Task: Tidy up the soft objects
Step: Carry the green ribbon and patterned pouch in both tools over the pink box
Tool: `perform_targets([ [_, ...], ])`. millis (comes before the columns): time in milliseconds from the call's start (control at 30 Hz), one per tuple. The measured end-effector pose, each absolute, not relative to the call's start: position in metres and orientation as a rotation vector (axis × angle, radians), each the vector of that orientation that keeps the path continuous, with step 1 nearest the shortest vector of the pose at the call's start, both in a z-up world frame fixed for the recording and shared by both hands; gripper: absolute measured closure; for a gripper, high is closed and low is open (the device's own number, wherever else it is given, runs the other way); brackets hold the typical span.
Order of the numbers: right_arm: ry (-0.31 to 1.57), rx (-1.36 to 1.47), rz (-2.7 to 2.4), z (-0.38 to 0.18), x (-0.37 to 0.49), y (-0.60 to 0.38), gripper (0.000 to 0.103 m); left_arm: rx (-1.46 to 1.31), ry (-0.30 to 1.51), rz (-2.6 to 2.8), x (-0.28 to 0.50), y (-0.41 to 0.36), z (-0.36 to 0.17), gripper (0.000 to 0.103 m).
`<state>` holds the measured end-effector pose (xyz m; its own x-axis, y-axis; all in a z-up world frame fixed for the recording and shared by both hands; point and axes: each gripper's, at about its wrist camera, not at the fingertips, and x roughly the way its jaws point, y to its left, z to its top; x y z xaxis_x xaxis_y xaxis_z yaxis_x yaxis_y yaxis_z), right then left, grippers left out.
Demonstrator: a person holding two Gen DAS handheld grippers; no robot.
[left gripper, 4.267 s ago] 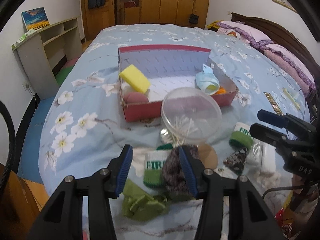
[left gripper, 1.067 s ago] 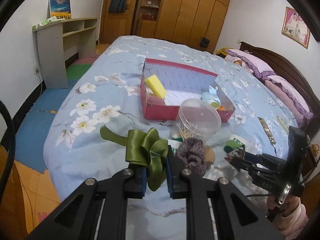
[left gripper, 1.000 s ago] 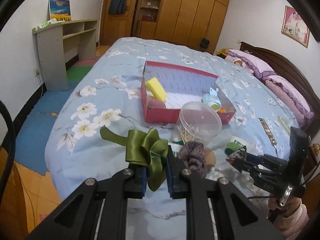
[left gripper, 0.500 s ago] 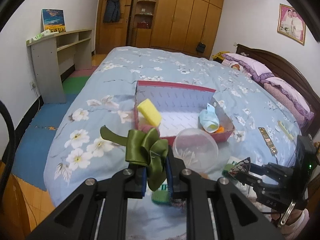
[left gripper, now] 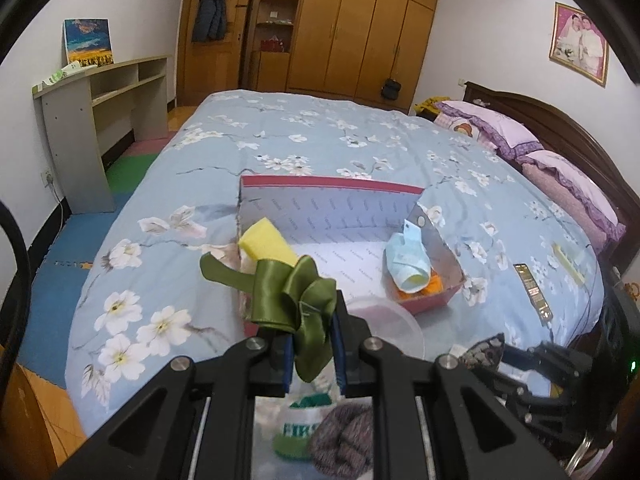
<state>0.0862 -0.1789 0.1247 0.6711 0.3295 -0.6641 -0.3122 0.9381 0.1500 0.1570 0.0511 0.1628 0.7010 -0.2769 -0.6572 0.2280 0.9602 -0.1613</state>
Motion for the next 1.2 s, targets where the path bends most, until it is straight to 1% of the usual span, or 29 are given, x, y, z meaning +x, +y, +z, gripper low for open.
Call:
perform_targets([
  [300,0.756,0.025,0.352,0.123,0.094,-0.183,0.067,-0.055,0.759,-0.31,0.192,0.025,0.16,0.087],
  [567,0.752,0.022,0.338,0.124,0.102,-0.189,0.067,-0.02,0.795,-0.339,0.213,0.004,0.144,0.087],
  [933,0.733,0.018,0.32,0.13,0.117,-0.193,0.067,-0.012,0.878,-0.32,0.248,0.0,0.116,0.087],
  [1200,0.718,0.017,0.321,0.134,0.132,-0.19,0.067,0.007,0.932,-0.331,0.253,-0.002,0.094,0.086],
])
